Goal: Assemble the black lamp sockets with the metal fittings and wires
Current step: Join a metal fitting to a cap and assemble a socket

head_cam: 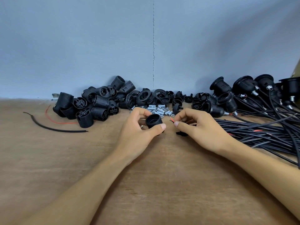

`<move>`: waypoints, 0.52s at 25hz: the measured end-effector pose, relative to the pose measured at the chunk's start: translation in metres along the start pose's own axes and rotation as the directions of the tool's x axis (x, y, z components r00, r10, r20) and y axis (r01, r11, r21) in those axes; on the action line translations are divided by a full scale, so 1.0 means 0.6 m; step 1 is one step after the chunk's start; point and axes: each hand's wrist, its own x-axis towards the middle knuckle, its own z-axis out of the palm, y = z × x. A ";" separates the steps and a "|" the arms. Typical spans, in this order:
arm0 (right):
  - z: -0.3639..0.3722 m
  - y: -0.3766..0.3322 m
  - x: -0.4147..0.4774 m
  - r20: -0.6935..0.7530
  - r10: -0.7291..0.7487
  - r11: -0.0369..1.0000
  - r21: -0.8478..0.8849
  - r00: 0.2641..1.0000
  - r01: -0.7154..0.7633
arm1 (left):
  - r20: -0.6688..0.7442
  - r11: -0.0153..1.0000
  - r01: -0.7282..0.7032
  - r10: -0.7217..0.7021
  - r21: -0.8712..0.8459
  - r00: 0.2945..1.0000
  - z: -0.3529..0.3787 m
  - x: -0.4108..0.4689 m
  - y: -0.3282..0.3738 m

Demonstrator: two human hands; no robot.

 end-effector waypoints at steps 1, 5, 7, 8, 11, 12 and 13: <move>0.001 0.001 0.000 0.014 0.013 1.000 -0.002 1.000 -0.013 | -0.010 1.000 -0.010 0.010 0.004 1.000 0.001 -0.001 0.003; 0.003 0.001 0.000 0.029 0.044 0.999 0.006 0.999 -0.044 | 0.013 0.997 0.007 -0.006 -0.080 1.000 0.003 -0.006 0.009; 0.001 0.001 0.001 0.028 0.053 0.998 0.016 0.998 -0.053 | 0.020 0.981 0.077 -0.075 -0.179 0.997 0.002 -0.003 0.007; 0.001 0.001 0.001 0.032 0.059 0.998 0.017 0.998 -0.060 | 0.030 0.968 0.115 -0.111 -0.222 0.993 0.001 -0.001 0.005; 0.001 0.001 0.000 0.056 0.070 0.997 0.031 0.996 -0.072 | 0.060 0.966 0.172 -0.163 -0.191 0.985 -0.006 0.004 0.003; 0.000 0.000 -0.001 0.064 0.069 0.997 0.041 0.996 -0.071 | 0.077 0.972 0.169 -0.159 -0.163 0.984 -0.007 0.005 0.004; -0.001 -0.001 -0.001 0.072 0.069 0.996 0.050 0.995 -0.073 | 0.098 0.978 0.160 -0.147 -0.135 0.984 -0.007 0.004 0.005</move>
